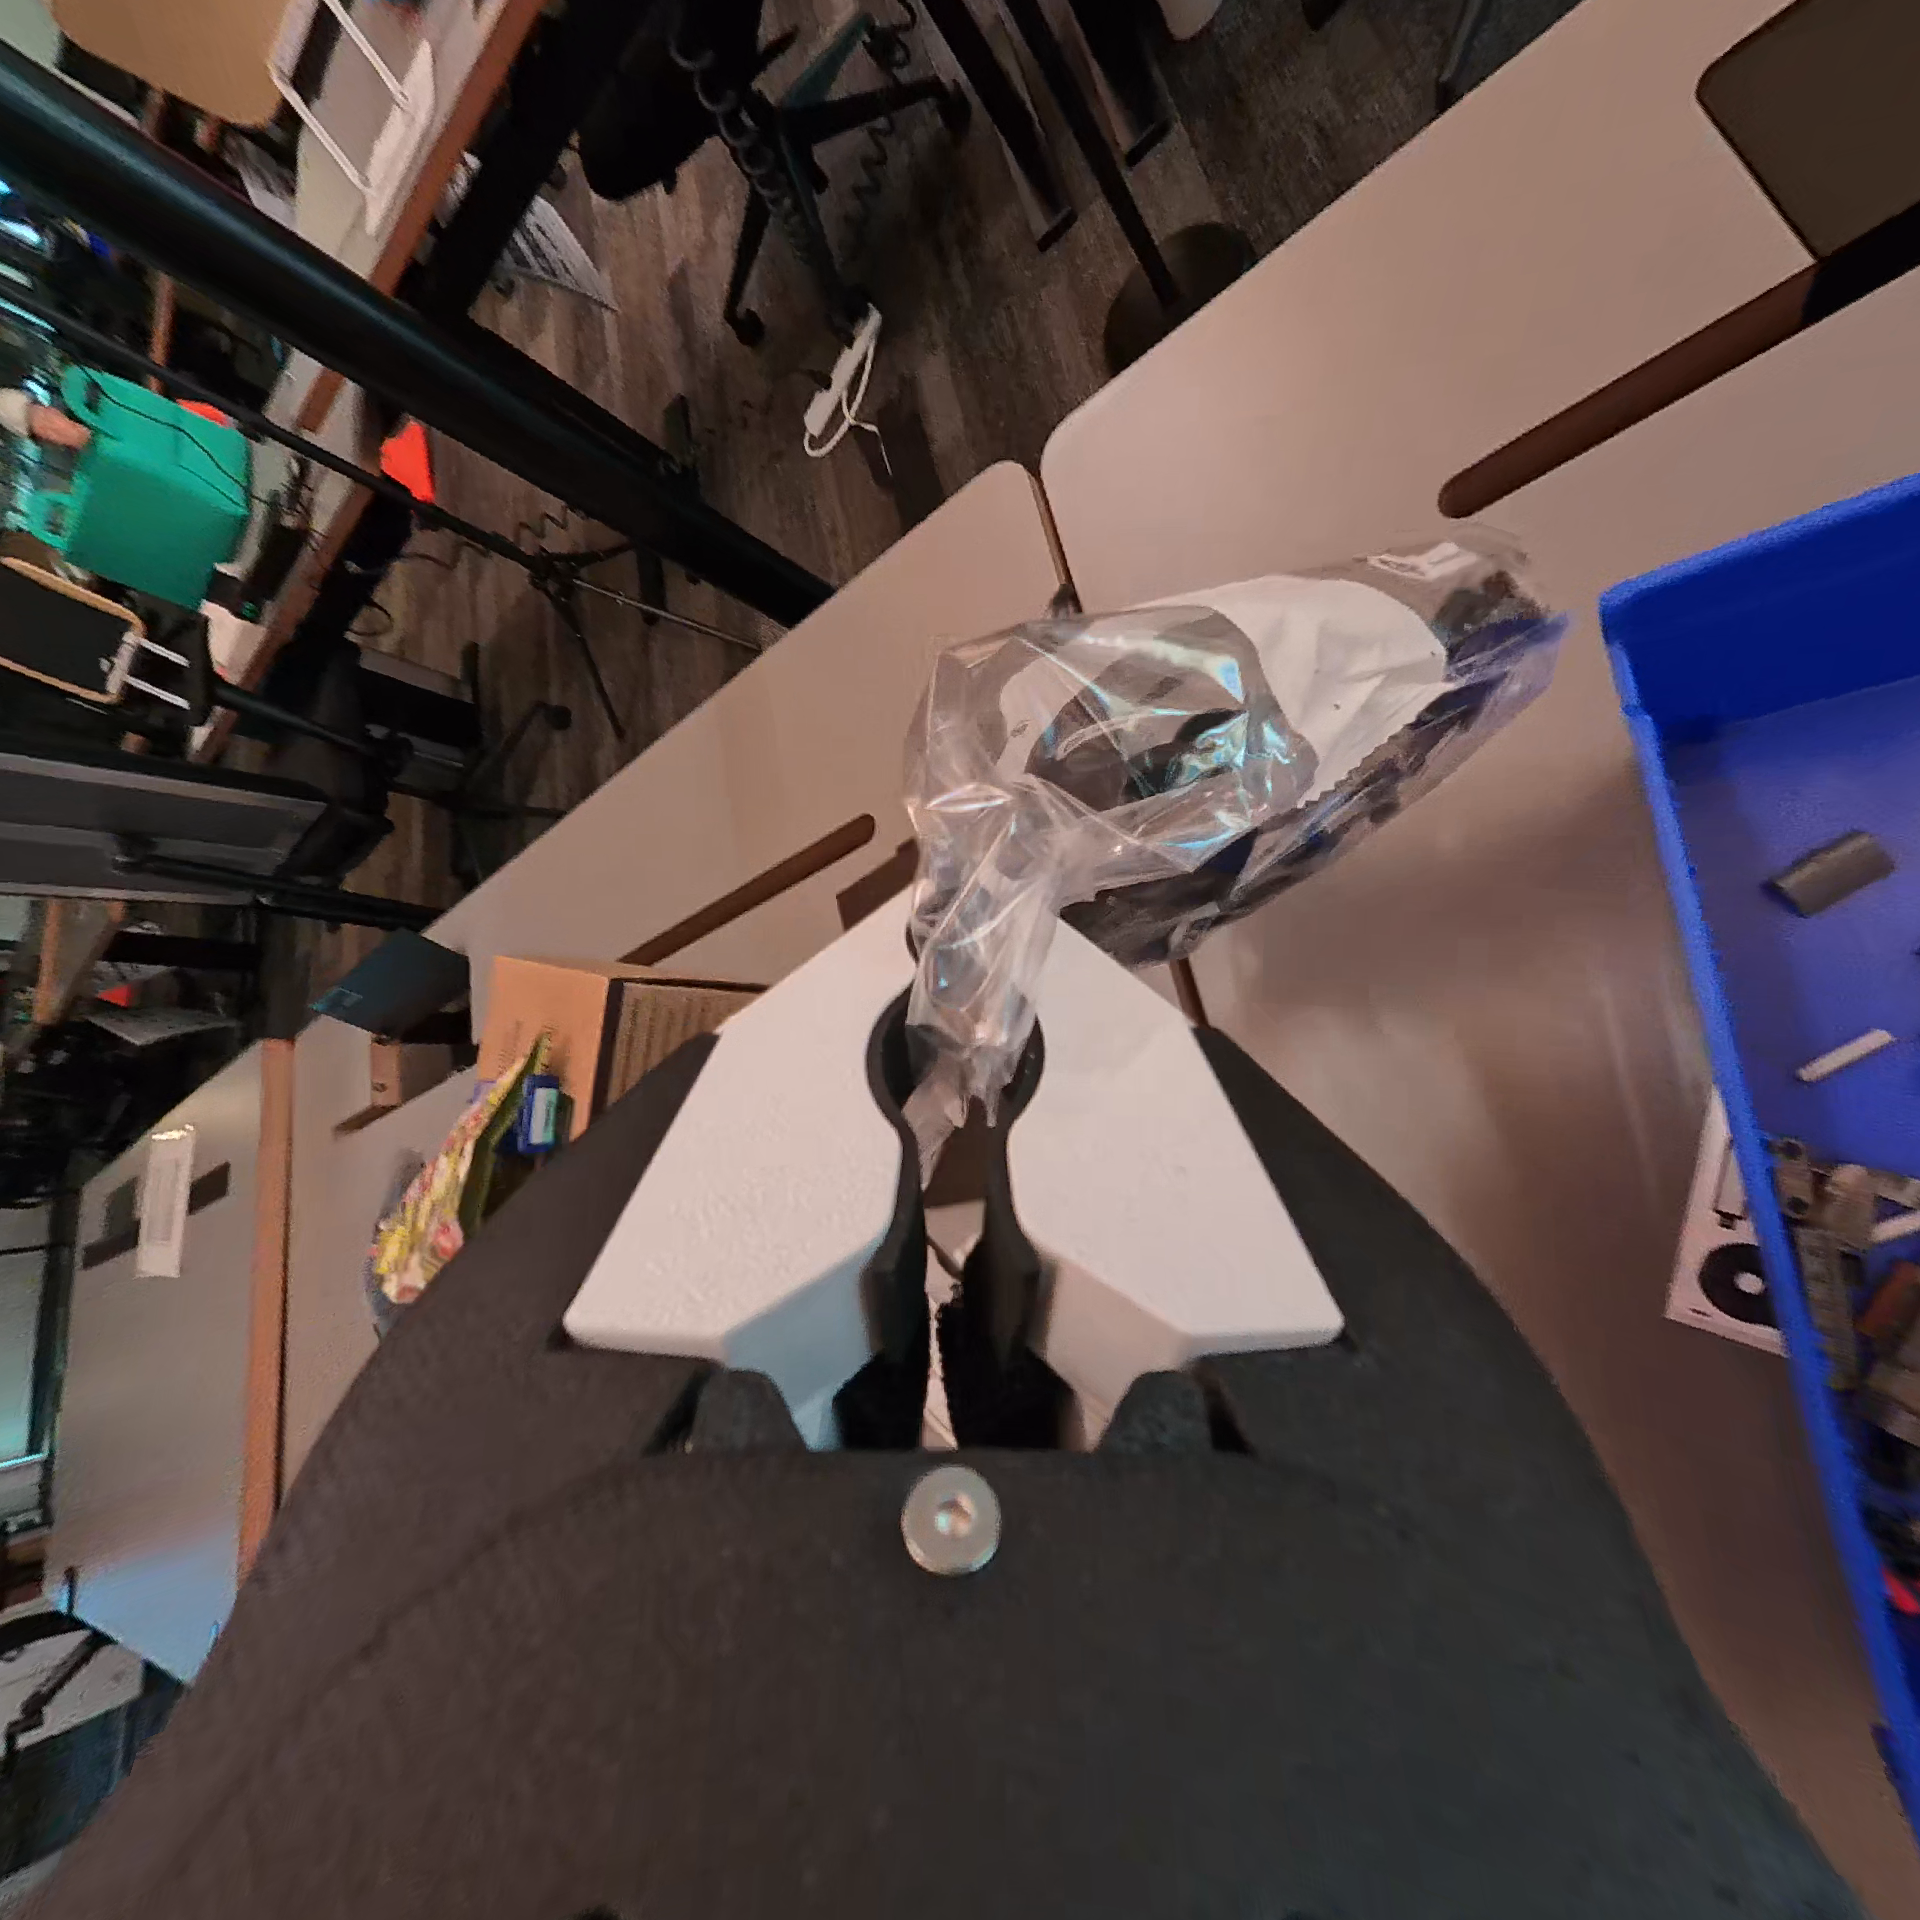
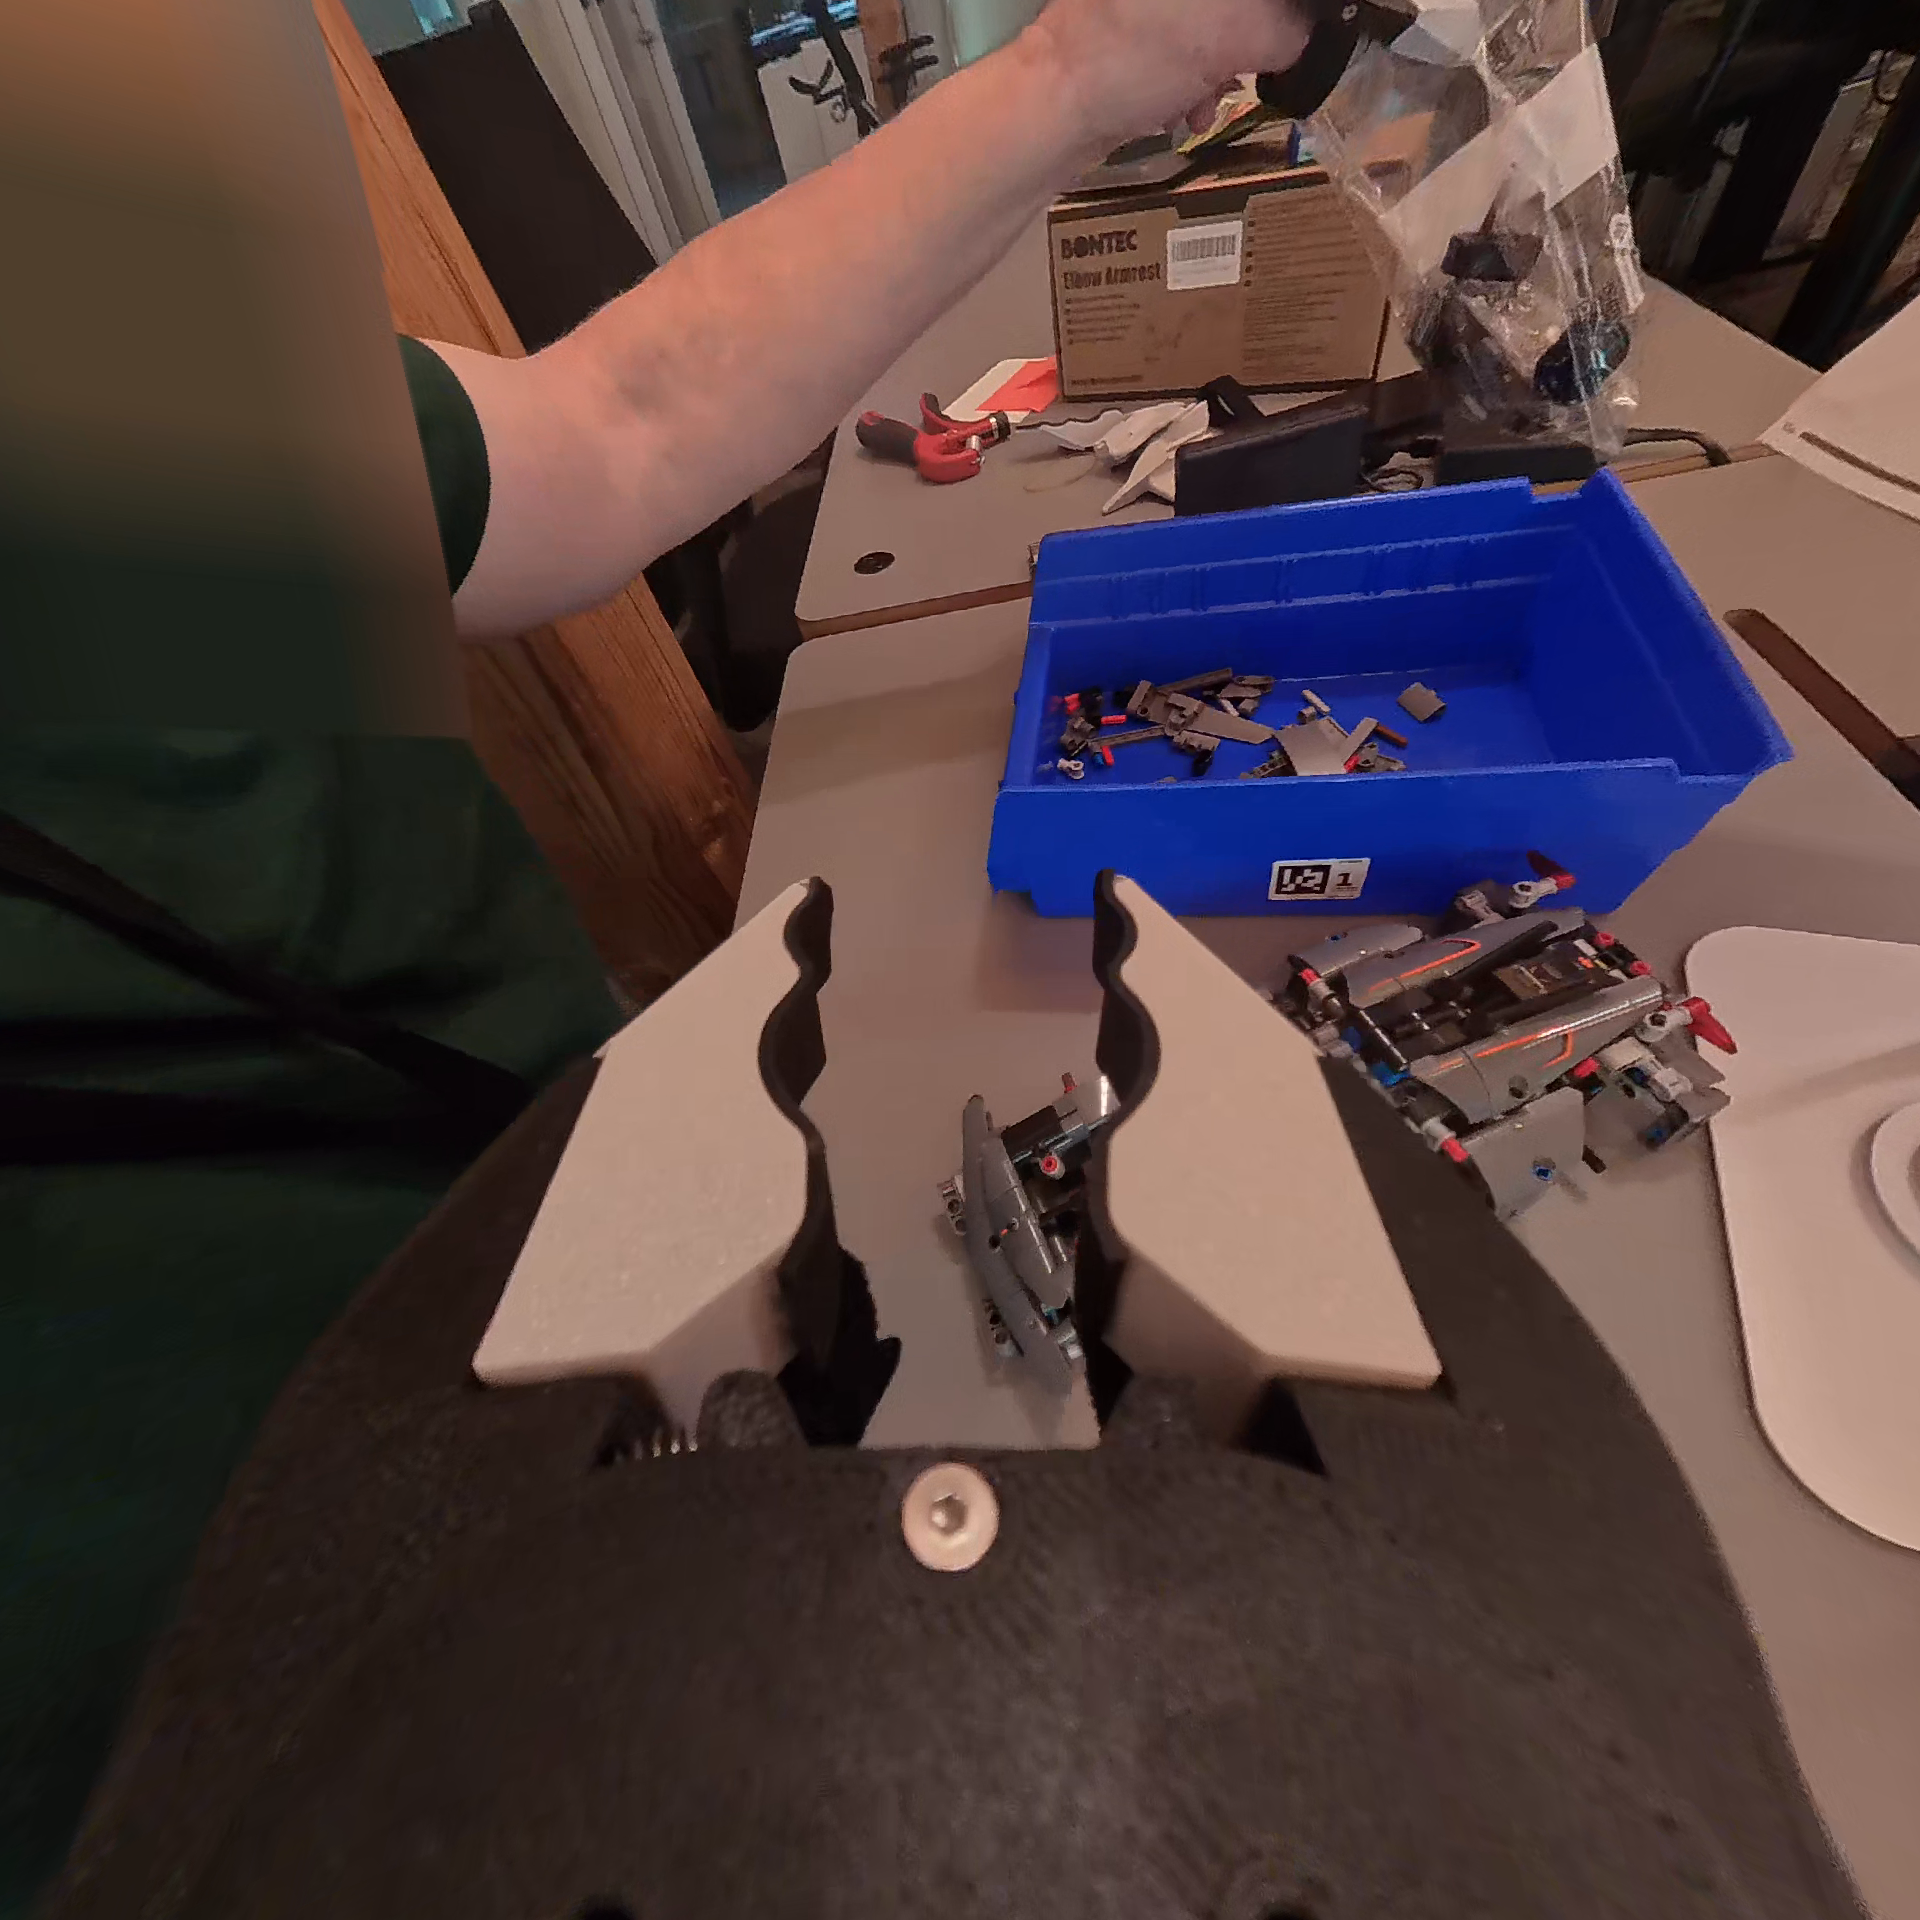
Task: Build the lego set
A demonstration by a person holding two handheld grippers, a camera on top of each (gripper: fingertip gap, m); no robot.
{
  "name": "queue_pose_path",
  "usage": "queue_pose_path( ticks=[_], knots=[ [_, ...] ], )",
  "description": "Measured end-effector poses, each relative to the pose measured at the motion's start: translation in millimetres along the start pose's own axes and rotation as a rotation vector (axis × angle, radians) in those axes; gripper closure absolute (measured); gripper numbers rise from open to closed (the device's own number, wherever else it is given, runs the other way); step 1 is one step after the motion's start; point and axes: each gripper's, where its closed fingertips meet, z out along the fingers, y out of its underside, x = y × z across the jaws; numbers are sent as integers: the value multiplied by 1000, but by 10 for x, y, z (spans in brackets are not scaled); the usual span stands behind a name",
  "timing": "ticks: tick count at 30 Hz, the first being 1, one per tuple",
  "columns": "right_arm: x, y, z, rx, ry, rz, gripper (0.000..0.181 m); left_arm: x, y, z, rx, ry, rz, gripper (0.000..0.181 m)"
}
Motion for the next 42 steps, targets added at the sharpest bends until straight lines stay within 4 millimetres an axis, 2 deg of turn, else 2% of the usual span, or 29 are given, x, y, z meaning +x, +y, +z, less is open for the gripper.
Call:
queue_pose_path(
  ticks=[4, 8, 15, 17, 19, 21, 23, 29, 33, 35, 36, 40, 42],
  knots=[
    [-54, 45, -43, 4, -18, 6, 131, 103, 108, -36, -48, 13, -33, 181],
    [-100, 67, -97, 25, -33, 10, 131, 339, 317, -9, -78, 47, -104, 181],
    [-154, 198, -137, 30, -63, 31, 131, 1073, 906, -98, -40, 135, -188, 181],
    [-170, 235, -150, 22, -69, 32, 131, 1233, 1149, -150, -70, 150, -205, 171],
    [-199, 276, -171, 10, -74, 19, 130, 1411, 1296, -275, -51, 199, -255, 147],
    [-207, 327, -211, -3, -59, 2, 128, 1430, 1436, -448, -25, 149, -282, 132],
    [-213, 387, -275, -7, -48, -7, 126, 1534, 1437, -632, 56, 163, -340, 126],
    [-157, 548, -445, -47, 41, 3, 127, 1621, 1563, -927, 135, 155, -431, 107],
    [-285, 581, -511, -47, 71, -32, 127, 1808, 1538, -1028, 203, 295, -525, 99],
    [-379, 646, -502, -60, 72, -58, 127, 1933, 1452, -1079, 252, 364, -546, 99],
    [-426, 682, -483, -68, 75, -72, 127, 1998, 1453, -1053, 235, 372, -538, 98],
    [-684, 812, -306, -67, 49, -105, 129, 2245, 1457, -844, 174, 391, -517, 117],
    [-815, 903, -202, -68, 24, -95, 130, 2300, 1503, -733, 128, 372, -522, 137]
  ],
)
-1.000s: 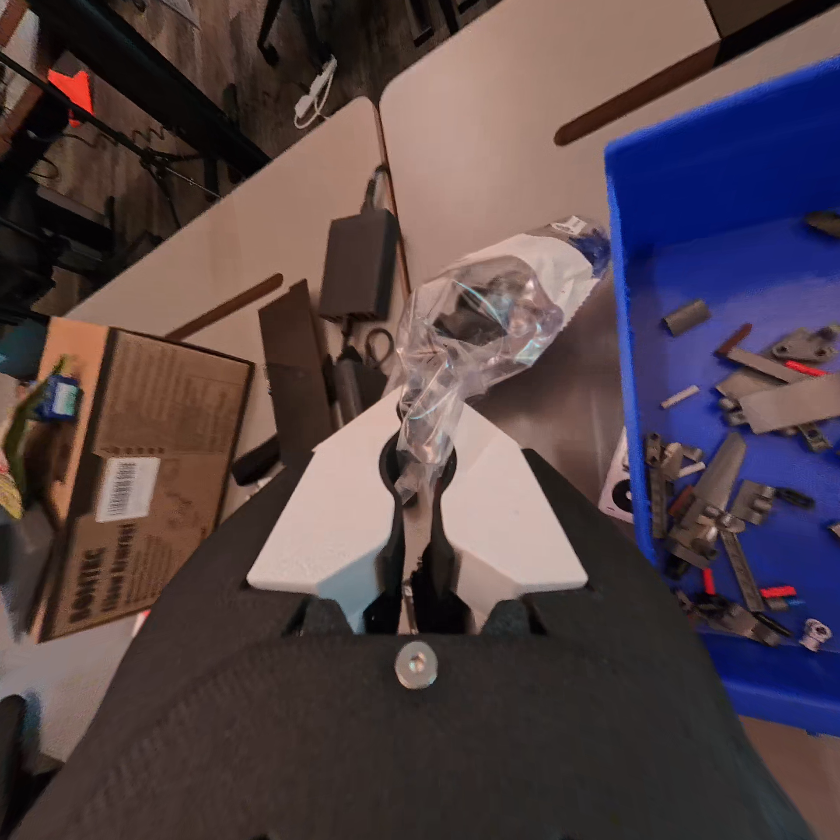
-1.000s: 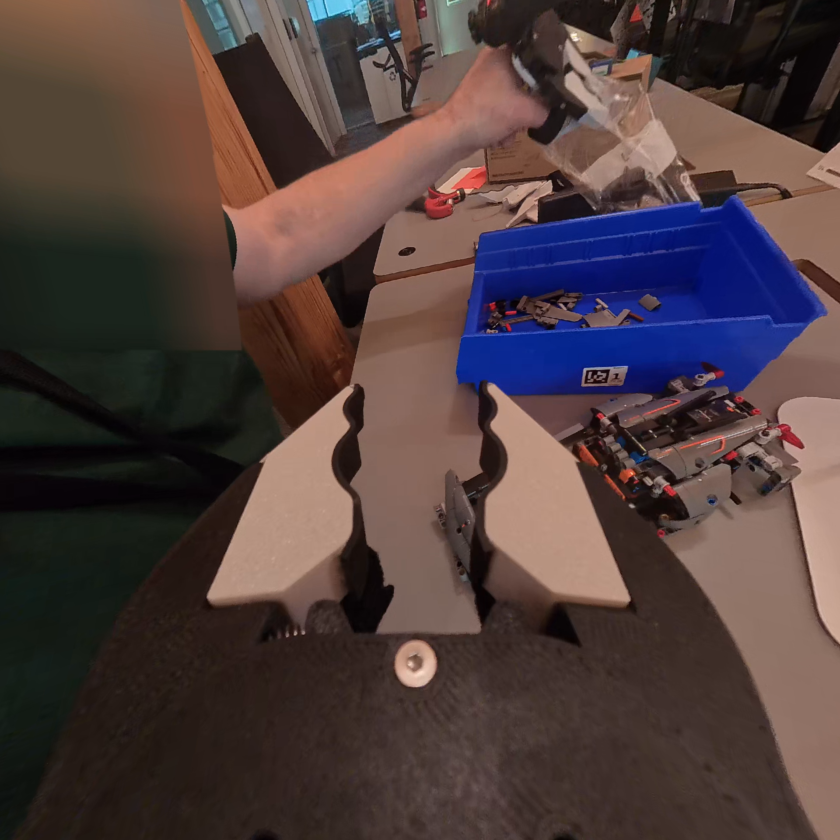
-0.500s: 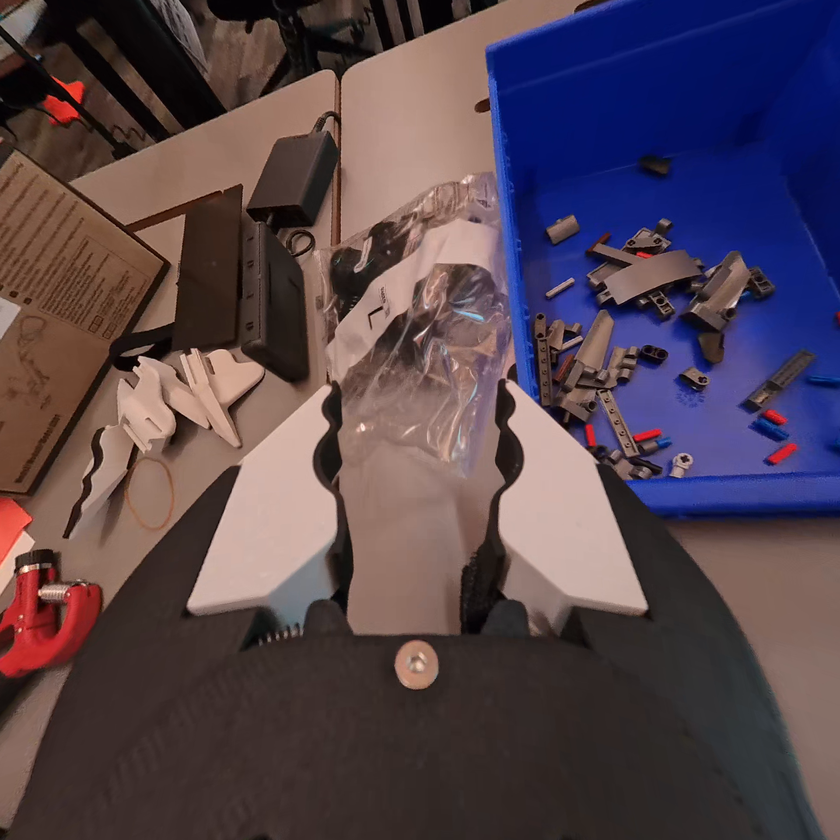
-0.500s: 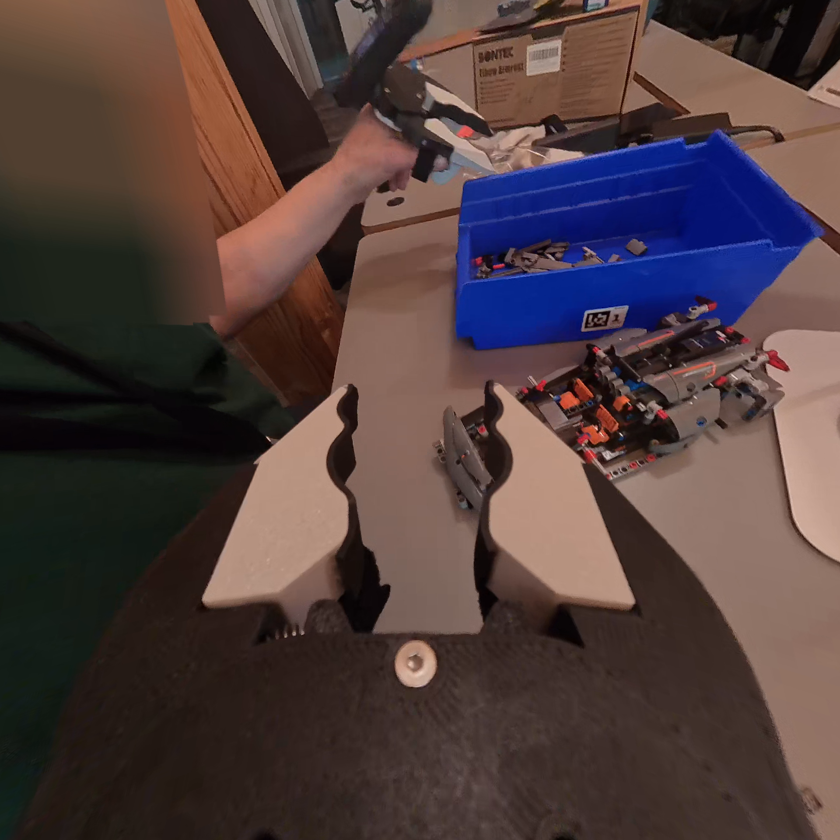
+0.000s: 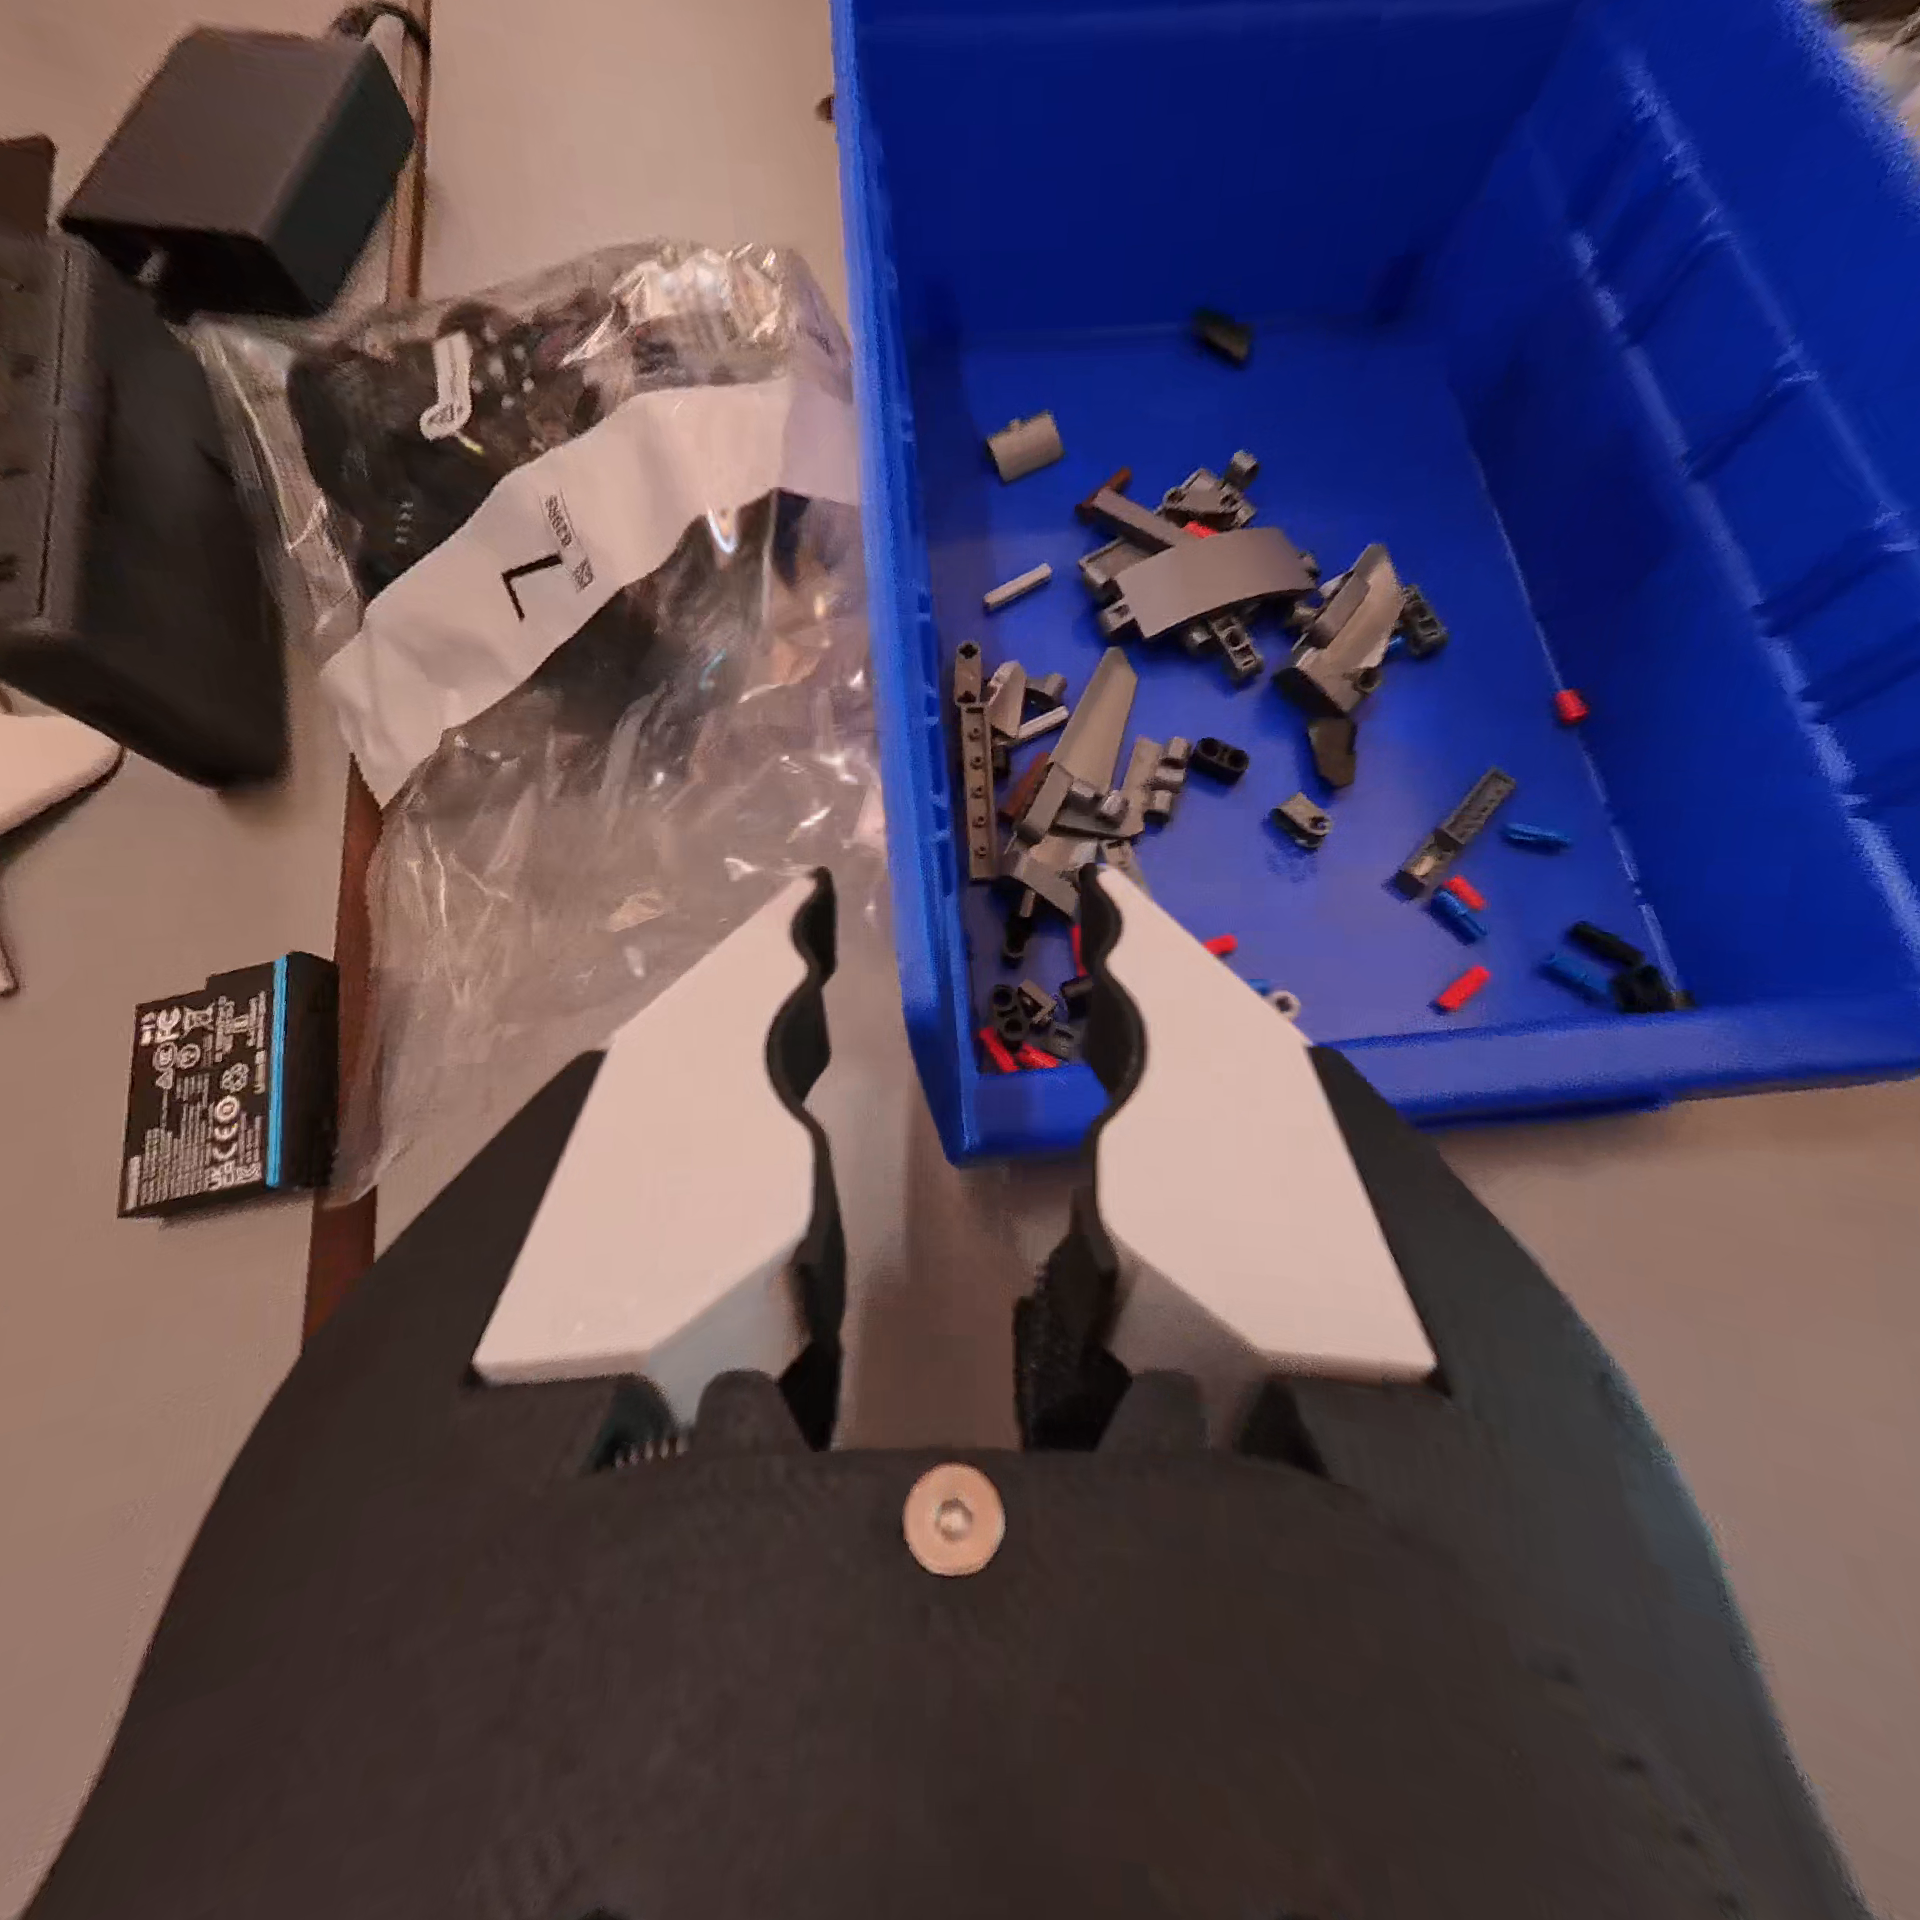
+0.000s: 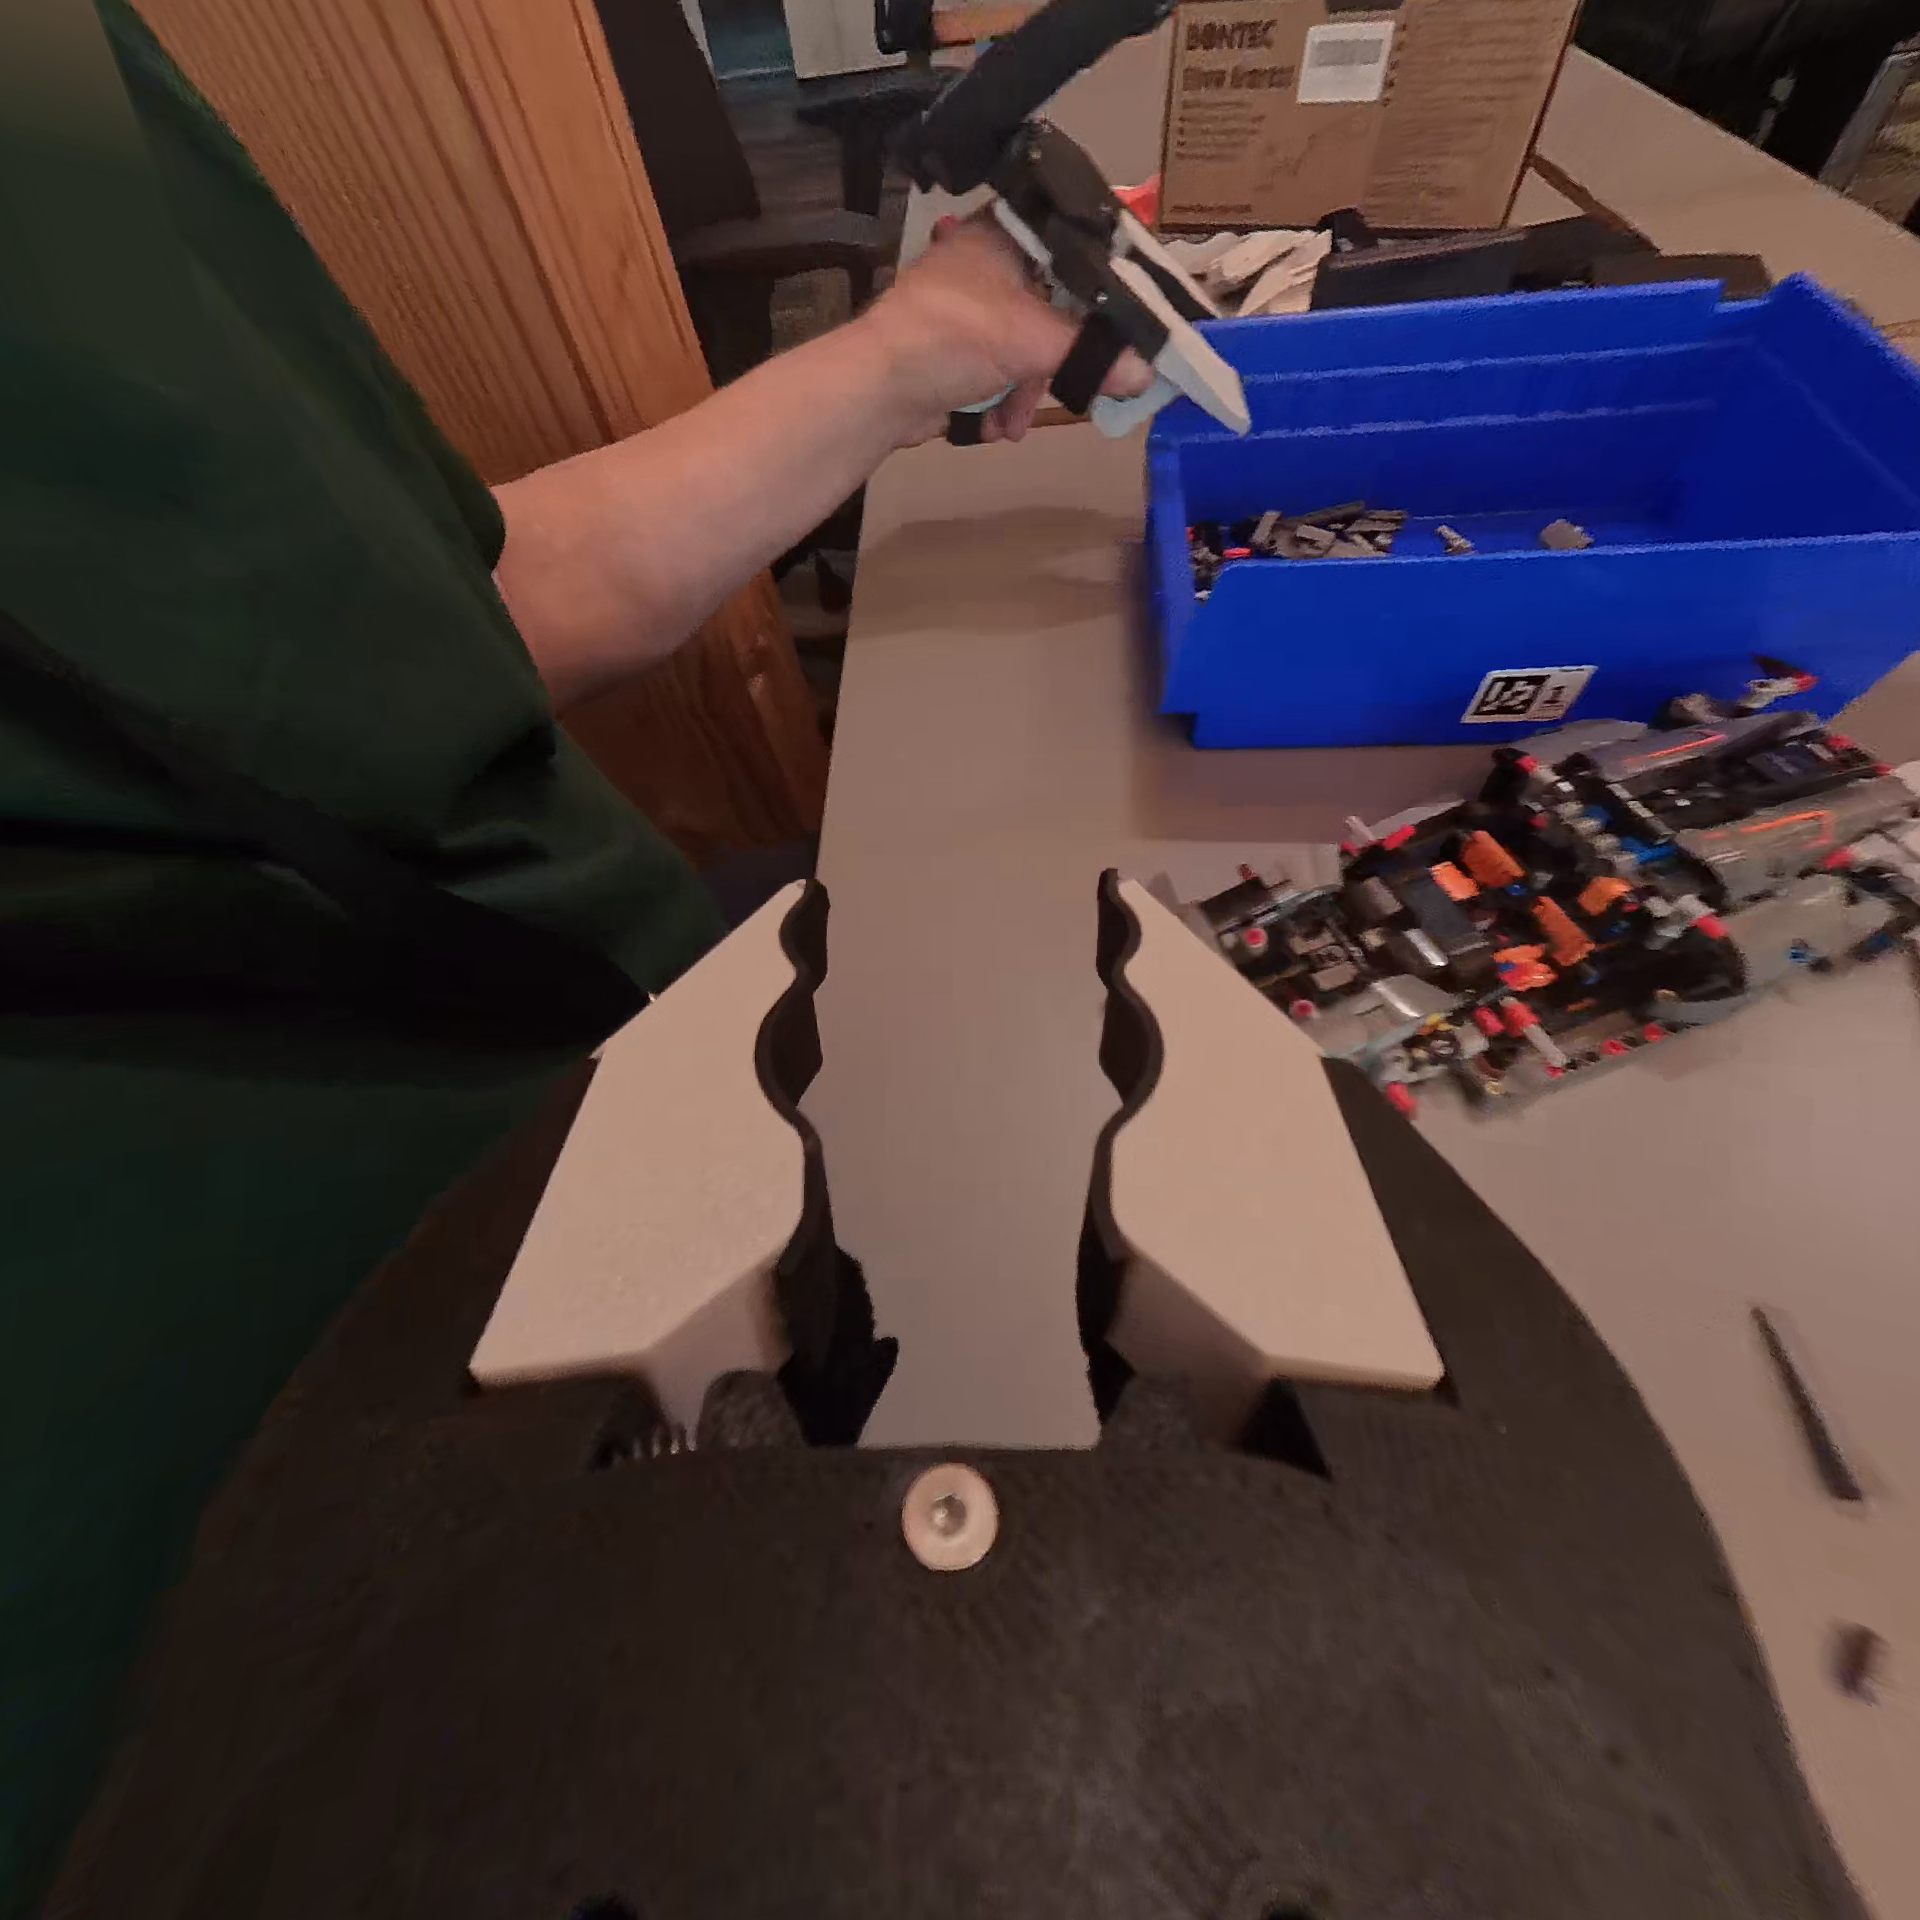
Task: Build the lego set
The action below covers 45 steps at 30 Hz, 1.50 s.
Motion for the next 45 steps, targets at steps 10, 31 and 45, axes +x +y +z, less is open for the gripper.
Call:
queue_pose_path(
  ticks=[10, 31, 45],
  knots=[
    [-218, 251, -42, 59, 15, 122, 136, -121, -50, 235, 32, -96, -77, 179],
    [-67, 788, -478, 171, 203, 92, 129, -159, -557, 86, 159, -245, -81, 116],
    [43, 1013, -586, 230, 321, -76, 130, 2773, -2347, 382, 362, -134, 902, 93]
  ],
)
